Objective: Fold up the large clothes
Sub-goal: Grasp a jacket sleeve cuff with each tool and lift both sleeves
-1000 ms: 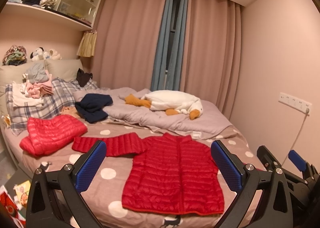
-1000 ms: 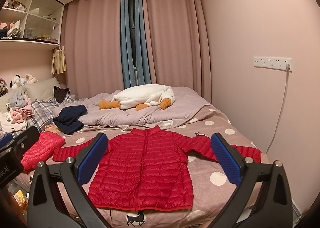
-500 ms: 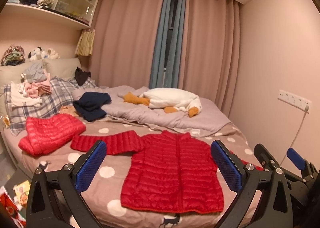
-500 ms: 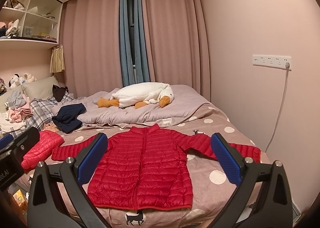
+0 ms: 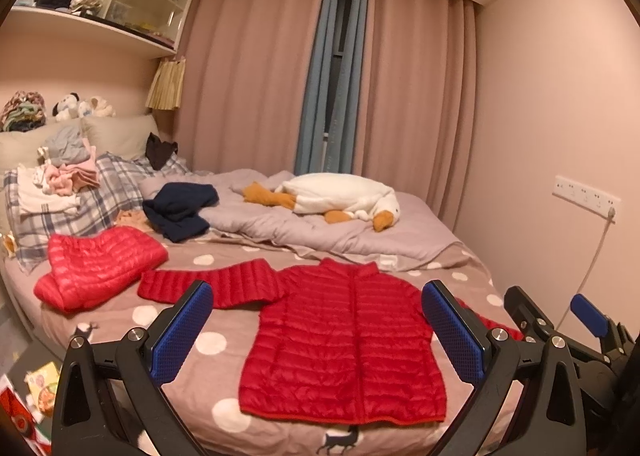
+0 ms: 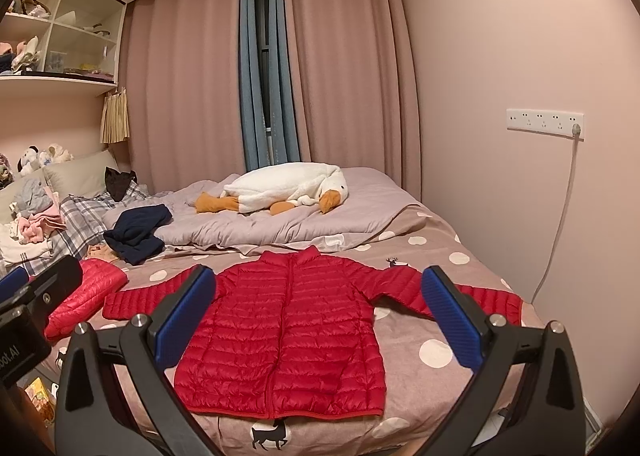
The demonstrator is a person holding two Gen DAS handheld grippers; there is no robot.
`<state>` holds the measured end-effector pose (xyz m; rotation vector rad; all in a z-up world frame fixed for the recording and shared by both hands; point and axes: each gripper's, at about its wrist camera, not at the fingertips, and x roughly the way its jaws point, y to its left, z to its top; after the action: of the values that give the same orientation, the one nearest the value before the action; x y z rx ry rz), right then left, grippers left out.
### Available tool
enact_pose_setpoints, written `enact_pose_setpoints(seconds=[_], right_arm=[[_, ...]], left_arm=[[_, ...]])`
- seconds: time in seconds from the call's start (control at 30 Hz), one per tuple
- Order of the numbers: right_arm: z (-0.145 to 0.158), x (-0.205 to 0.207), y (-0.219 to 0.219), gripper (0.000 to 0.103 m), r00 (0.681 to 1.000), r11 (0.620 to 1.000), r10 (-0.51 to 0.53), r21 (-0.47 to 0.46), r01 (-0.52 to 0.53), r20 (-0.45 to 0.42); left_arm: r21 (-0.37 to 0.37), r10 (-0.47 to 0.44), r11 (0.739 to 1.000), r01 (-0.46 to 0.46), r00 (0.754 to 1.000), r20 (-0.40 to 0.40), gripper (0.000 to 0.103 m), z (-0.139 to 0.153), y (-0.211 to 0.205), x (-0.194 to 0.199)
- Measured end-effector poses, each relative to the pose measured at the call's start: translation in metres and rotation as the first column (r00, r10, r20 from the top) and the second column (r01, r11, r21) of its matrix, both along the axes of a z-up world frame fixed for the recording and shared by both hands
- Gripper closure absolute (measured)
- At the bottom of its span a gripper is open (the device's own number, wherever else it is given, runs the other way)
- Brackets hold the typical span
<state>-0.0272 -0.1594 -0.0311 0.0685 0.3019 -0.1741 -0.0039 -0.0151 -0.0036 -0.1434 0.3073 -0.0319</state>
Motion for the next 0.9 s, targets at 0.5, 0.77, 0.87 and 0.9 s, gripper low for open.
enact_pose_setpoints(seconds=[0.5, 0.77, 0.87, 0.9], right_arm=[[-0.03, 0.075, -0.064, 0.0, 0.997, 0.993, -0.036, 0.106, 0.044, -0.069], [-0.097, 0.153, -0.238, 0.0, 0.859, 0.86, -0.437, 0.154, 0.486, -0.268], [-0.146, 0.161, -0.303, 0.005, 0.776, 0.769, -0.505, 0.213, 0.603, -0.377], [-0.166, 0.157, -0.322, 0.005, 0.737, 0.722, -0.534, 0.229, 0.653, -0.414]], left_arm=[[-0.04, 0.107, 0.993, -0.11, 0.992, -0.068, 0.0, -0.02, 0.058, 0.103], [-0.129, 0.332, 0.923, -0.361, 0.921, -0.204, 0.0, -0.091, 0.198, 0.235], [-0.04, 0.415, 0.901, -0.431, 0.886, -0.207, 0.0, -0.129, 0.231, 0.26], [-0.02, 0.433, 0.894, -0.447, 0.874, -0.22, 0.0, -0.141, 0.241, 0.265]])
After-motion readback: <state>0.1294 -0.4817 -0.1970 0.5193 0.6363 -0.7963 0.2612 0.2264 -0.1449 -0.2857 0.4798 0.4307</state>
